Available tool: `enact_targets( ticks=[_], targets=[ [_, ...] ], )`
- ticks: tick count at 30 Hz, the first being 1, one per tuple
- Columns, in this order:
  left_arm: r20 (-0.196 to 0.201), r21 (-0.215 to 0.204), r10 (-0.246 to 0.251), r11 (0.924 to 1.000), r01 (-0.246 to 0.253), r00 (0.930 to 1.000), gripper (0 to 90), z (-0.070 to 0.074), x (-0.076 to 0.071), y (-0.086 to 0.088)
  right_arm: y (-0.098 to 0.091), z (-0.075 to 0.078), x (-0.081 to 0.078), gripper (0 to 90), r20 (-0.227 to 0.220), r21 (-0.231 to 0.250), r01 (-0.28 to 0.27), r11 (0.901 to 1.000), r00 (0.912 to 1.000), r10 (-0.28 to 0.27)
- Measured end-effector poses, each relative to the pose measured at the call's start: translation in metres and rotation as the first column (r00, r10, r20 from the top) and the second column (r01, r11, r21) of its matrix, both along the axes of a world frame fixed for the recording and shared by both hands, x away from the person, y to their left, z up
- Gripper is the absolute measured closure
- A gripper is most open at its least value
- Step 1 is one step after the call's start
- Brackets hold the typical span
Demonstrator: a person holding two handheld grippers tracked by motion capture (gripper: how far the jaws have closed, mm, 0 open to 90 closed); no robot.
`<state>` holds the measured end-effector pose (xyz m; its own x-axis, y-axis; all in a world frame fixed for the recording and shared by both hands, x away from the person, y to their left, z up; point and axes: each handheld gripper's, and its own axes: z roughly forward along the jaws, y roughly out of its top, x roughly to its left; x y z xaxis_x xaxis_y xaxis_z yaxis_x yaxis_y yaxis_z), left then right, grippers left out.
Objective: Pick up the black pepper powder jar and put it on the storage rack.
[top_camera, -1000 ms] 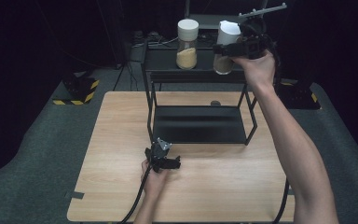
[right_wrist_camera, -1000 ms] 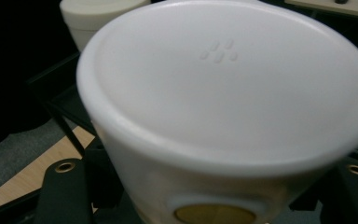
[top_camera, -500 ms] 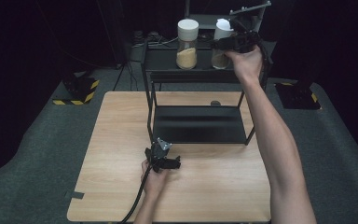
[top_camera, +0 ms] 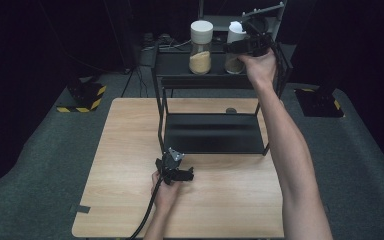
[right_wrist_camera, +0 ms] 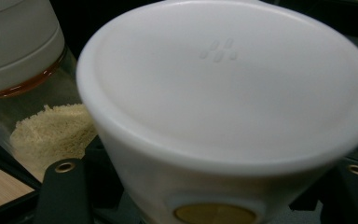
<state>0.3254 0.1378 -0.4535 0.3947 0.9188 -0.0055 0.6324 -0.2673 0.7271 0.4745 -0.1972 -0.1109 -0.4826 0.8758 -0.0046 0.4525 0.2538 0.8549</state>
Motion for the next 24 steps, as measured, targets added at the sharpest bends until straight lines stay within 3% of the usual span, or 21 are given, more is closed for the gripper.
enact_targets(
  ticks=[17,24],
  targets=[
    [0.000,0.000,0.000,1.0000,0.000,1.0000,4.6,0.000,0.000,0.000,-0.006,-0.001,0.002,29.3,-0.001,0.006,-0.027,0.9996,0.9996,0.027],
    [0.000,0.001,0.000,1.0000,0.000,1.0000,4.6,0.000,0.000,0.000,-0.012,-0.003,0.006,13.7,-0.022,0.039,-0.044,0.9982,0.9987,0.045]
  ],
)
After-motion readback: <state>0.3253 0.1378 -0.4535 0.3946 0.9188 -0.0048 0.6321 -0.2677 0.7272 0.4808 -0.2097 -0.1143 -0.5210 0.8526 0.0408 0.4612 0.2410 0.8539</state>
